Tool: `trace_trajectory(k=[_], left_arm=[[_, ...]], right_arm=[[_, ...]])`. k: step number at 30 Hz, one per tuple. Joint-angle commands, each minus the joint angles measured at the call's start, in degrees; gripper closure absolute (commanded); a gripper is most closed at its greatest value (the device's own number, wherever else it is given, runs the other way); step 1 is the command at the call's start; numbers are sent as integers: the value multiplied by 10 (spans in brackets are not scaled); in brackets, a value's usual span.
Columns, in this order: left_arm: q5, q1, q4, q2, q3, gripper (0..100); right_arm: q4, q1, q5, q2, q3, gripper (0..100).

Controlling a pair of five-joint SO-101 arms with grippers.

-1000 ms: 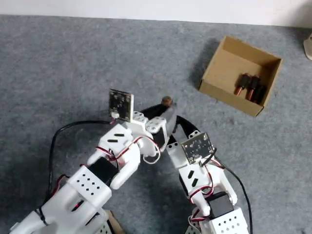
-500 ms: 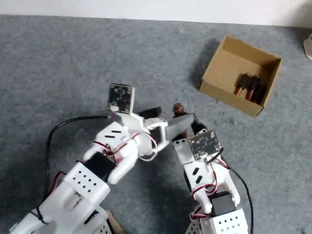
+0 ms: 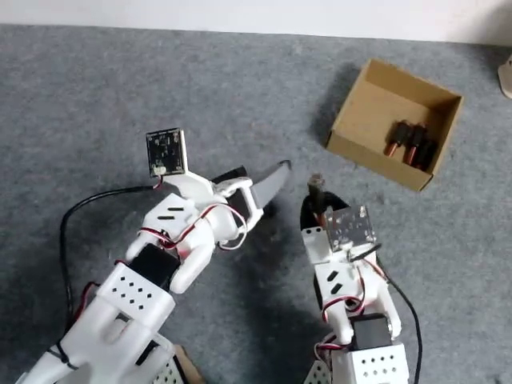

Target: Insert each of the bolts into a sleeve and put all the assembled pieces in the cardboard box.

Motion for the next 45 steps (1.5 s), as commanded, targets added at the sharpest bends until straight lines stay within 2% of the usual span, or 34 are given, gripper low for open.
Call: trace_trajectory(k=[1,10,14,23,26,33,37,45], left_arm=[[5,-7,-4,-2,-33,873],[4,-20,-6,-2,-16,898],[5,-41,-37,-2,-7,901],[4,-55,-49,-2,-2,902],[4,-55,-49,-2,-2,902],[4,-54,-49,-2,-1,902],[4,-51,-49,-2,3,902],[4,-50,-49,-2,4,902]], right_arm=[[9,12,-4,66,-102,994],[-38,82,-4,303,-247,994],[-57,109,-4,408,-320,994],[-56,162,-5,639,-524,994],[-54,177,-26,712,-587,994],[-54,186,-34,858,-686,994],[-51,186,-64,925,-742,994],[36,193,-122,1069,-938,994]])
